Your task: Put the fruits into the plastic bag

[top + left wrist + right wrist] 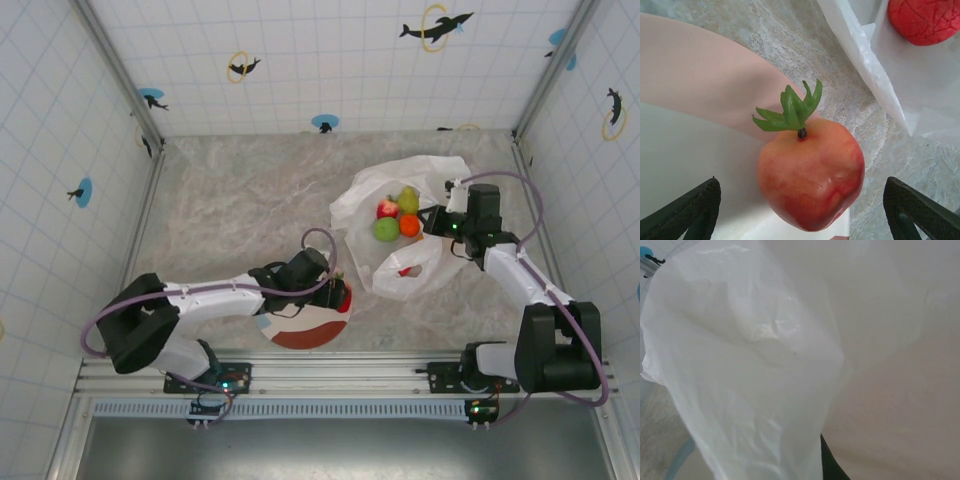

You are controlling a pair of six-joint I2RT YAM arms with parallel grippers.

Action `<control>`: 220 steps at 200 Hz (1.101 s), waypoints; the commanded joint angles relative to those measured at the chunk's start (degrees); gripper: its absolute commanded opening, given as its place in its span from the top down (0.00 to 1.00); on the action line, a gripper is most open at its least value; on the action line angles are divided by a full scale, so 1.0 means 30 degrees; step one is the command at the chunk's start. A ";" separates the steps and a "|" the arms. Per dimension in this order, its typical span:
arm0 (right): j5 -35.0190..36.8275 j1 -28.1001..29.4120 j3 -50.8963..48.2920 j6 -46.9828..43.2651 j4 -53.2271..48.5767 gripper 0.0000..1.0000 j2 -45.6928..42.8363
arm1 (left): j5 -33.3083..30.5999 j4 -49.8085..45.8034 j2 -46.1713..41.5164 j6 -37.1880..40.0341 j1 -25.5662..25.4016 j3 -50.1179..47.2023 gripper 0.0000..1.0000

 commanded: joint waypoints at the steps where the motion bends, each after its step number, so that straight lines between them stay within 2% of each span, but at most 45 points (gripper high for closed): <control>1: -0.0290 -0.0102 -0.0422 -0.0170 0.0583 1.00 -0.0045 | 0.0228 0.0640 0.0556 -0.0577 -0.0197 0.0369 0.15; 67: -0.0345 -0.0148 -0.0442 -0.0202 0.0539 1.00 0.0016 | 0.0064 0.0866 0.1962 -0.0331 -0.0495 0.1368 0.19; 158: -0.0491 -0.0298 -0.0473 -0.0310 0.0411 1.00 0.0137 | -0.4464 -0.2855 0.3979 0.1203 -0.1993 0.3842 0.20; 193: -0.0549 -0.0325 -0.0480 -0.0321 0.0450 1.00 0.0192 | -0.5017 -0.3694 0.3897 0.1526 -0.2046 0.3840 0.20; 220: -0.0579 -0.0353 -0.0459 -0.0375 0.0408 1.00 0.0292 | -0.5179 -0.3846 0.3501 0.1608 -0.2044 0.3550 0.24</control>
